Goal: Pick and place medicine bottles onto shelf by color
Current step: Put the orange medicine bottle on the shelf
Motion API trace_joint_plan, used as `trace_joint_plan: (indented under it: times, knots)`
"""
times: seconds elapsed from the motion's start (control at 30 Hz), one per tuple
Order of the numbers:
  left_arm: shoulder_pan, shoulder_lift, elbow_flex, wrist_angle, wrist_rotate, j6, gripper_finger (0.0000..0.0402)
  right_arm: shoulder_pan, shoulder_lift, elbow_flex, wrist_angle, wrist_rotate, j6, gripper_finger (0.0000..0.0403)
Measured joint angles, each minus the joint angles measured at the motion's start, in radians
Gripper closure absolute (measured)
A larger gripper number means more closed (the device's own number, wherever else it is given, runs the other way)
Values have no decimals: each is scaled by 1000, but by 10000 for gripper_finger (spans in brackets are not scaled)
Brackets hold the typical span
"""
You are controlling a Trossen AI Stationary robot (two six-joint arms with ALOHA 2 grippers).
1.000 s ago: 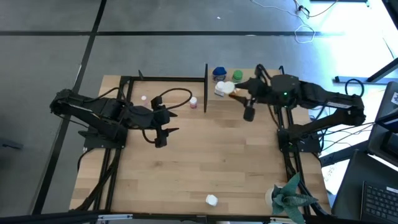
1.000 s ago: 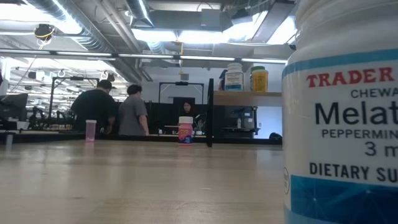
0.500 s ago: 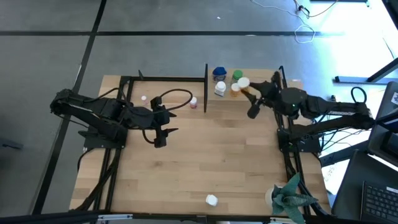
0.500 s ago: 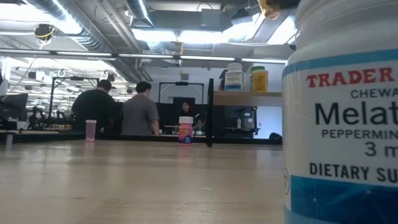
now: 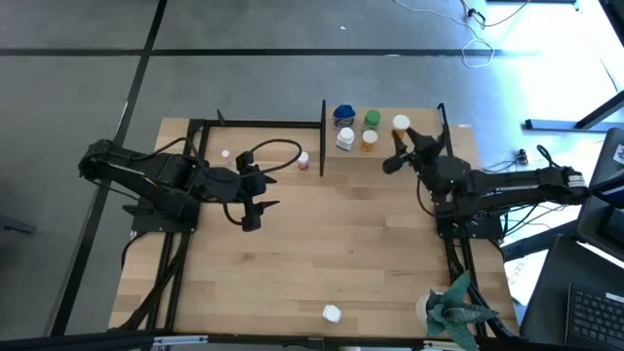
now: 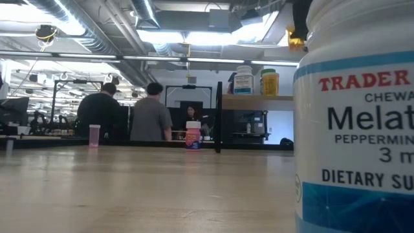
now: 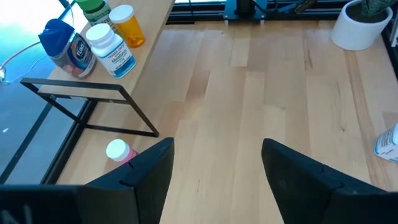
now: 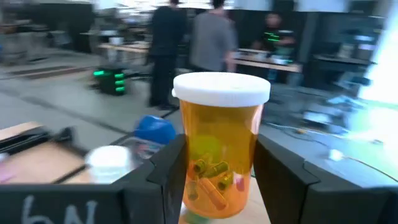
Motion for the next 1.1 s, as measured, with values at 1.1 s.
trace_joint_plan:
  times: [1.1]
  knots:
    - [0, 0, 0, 1, 0, -1, 165, -74, 31, -346, 228, -56, 184, 237]
